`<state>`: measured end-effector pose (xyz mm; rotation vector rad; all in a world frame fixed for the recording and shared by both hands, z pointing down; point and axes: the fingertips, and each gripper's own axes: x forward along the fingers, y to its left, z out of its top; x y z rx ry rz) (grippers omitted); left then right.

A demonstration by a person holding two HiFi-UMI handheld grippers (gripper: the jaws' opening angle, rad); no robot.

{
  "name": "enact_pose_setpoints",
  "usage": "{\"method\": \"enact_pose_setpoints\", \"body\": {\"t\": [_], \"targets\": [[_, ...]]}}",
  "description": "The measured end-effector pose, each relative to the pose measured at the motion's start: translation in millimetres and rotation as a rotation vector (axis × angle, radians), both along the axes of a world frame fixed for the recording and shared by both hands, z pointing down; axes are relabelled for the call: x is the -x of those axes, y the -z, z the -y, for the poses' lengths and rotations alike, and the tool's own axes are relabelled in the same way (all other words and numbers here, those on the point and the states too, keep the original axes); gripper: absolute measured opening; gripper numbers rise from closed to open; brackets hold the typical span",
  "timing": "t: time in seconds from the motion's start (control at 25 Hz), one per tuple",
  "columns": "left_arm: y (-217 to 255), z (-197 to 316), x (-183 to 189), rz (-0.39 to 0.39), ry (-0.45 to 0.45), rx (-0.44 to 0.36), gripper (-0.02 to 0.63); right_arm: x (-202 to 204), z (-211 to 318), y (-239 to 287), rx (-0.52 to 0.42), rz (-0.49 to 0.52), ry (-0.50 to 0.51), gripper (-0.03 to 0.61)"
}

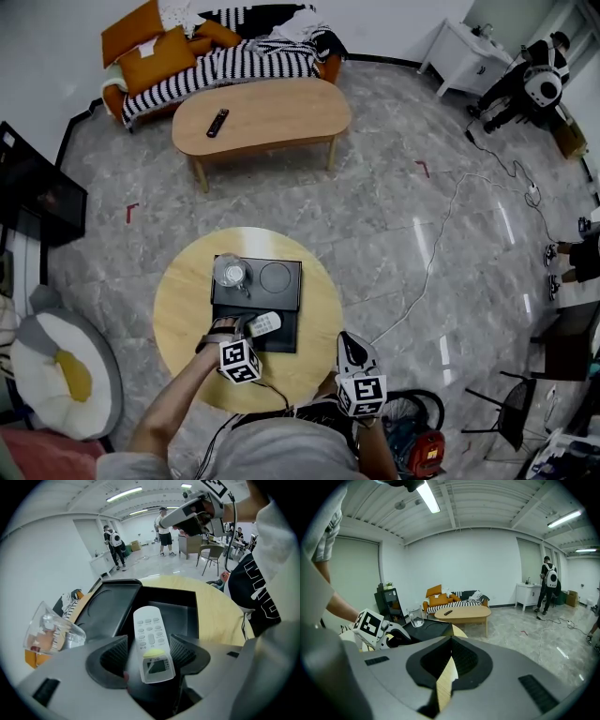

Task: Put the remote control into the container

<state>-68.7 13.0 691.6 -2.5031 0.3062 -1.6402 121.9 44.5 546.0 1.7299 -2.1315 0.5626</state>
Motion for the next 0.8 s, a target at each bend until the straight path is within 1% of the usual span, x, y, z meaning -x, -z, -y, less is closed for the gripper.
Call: {"method": "enact_pose_setpoints", "body": {"t": [0.08,0.2,0.36,0.44,0.6,0.8], "targets": [[9,3,1,-0.02,0.033,-0.017,0.264,3,0,1,-0.004,0.0,0.008,0.008],[28,6,-1,-0.077,0.093,-0.022,0.264,6,1,3,-0.011,0.0,0.024,0.008],[59,-1,-5,-0.146,0.127,-0.022,0.262,10,1,7,-0.023,0.003,0.04,0.008],[76,-4,-8,-0.186,0.15,-0.037,0.259,12,2,10,-0.029,0.002,0.052,0.008],[108,-6,-9,-0.246,0.222,-0.111,0.194,18,2,15,-0.038,0.009,0.079,0.008],[143,-10,0,-0.348,0.361,-0.155,0.117,32,3,22,-0.054,0.018,0.124,0.008]]}}
